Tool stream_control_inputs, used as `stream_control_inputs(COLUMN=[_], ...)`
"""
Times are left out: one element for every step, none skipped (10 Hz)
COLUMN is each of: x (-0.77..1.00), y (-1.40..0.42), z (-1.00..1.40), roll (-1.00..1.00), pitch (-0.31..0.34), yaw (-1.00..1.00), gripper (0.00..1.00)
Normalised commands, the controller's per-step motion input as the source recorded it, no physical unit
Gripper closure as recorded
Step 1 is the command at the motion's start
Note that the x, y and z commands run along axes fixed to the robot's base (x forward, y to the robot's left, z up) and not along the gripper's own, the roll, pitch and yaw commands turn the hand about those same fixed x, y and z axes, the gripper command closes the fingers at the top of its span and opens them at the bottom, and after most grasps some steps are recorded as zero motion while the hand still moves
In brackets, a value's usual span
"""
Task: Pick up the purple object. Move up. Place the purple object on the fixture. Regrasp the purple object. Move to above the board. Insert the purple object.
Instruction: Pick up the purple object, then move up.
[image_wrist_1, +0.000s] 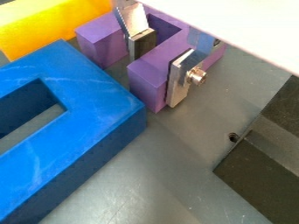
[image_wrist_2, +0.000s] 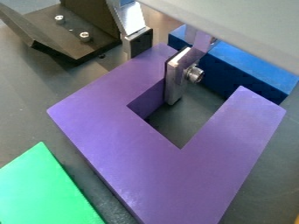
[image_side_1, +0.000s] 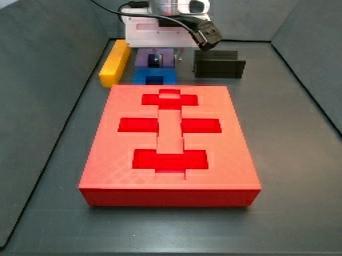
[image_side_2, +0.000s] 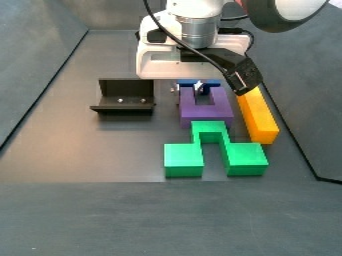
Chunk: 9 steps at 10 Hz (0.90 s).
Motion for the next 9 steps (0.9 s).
stream_control_inputs(x=[0.00, 0.00, 0.00, 0.00, 0.00, 0.00, 0.00, 0.00, -0.02], y=[0.00, 0.00, 0.00, 0.00, 0.00, 0.00, 0.00, 0.00, -0.03], z=[0.00, 0.00, 0.00, 0.00, 0.00, 0.00, 0.00, 0.83, 0.78], roll=[0.00, 0.00, 0.00, 0.00, 0.00, 0.00, 0.00, 0.00, -0.01], pitch=[0.000, 0.000, 0.000, 0.000, 0.000, 0.000, 0.000, 0.000, 0.014], yaw=[0.00, 0.00, 0.00, 0.00, 0.00, 0.00, 0.00, 0.00, 0.03], gripper=[1.00, 1.00, 1.00, 1.00, 1.00, 1.00, 1.00, 1.00, 1.00])
